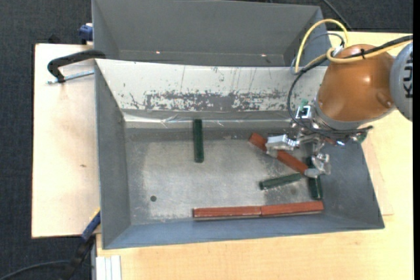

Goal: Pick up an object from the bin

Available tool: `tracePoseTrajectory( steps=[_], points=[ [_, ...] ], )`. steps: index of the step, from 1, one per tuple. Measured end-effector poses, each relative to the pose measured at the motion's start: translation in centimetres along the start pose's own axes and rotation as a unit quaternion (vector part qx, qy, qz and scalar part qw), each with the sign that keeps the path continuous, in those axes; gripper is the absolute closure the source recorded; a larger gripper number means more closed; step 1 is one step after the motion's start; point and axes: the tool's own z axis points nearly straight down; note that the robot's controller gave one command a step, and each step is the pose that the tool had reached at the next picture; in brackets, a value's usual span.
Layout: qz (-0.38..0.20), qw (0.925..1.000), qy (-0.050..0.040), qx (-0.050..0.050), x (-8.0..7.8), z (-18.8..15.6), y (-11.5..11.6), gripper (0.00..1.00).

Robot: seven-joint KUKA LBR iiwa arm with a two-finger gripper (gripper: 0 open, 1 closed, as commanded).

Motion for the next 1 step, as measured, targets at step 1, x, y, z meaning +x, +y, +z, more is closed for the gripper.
tracePoseTrajectory(
  steps=[1],
  points=[
    [0.0, 1.0, -0.0009, 0.002, -0.09, -0.32, -0.18, 1.0]
  ],
)
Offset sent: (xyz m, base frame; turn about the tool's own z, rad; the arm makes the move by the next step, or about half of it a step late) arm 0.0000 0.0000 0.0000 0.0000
